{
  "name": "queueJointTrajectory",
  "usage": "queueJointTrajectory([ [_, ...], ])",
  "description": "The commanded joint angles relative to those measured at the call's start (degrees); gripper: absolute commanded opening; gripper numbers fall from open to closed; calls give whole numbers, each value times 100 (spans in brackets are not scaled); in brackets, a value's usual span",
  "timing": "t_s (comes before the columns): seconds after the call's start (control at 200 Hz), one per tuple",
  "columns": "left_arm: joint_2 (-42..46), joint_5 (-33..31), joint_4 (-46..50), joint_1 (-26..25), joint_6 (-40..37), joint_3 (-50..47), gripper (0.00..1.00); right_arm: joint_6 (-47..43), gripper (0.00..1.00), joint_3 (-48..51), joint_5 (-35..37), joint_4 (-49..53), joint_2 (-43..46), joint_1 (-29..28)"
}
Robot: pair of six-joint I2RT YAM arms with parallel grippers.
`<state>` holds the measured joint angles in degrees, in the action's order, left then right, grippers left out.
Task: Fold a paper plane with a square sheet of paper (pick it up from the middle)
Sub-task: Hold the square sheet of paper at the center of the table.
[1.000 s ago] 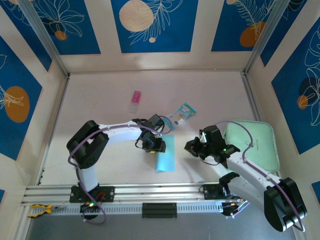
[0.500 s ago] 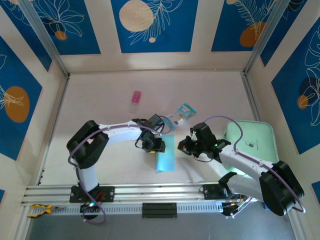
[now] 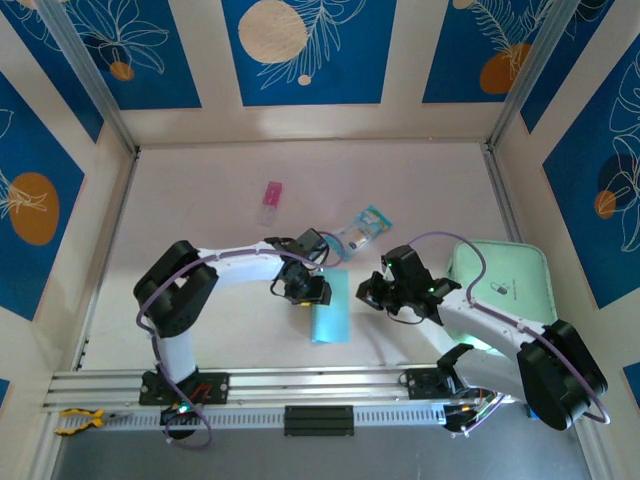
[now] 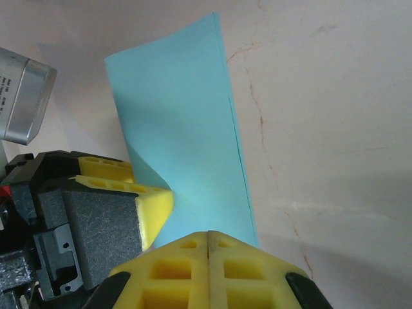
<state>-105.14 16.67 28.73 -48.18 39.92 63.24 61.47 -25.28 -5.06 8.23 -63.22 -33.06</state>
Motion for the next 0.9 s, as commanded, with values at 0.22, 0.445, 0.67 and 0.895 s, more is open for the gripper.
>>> queueJointTrajectory([
  [0.22,-296,-195,-125,6,-142,-24,43,-21,3,-142,121,348,23,-45],
  [0.445,-279,-199,-130,2,-142,-37,42,-45,3,-134,-147,-184,-278,-116],
  [0.67,-305,-182,-140,8,-134,-37,43,-30,0,-385,-102,-605,-1060,-370],
  [0.895,-313,-181,-148,8,-132,-41,43,33,0,-587,-292,-1175,-1728,-553],
])
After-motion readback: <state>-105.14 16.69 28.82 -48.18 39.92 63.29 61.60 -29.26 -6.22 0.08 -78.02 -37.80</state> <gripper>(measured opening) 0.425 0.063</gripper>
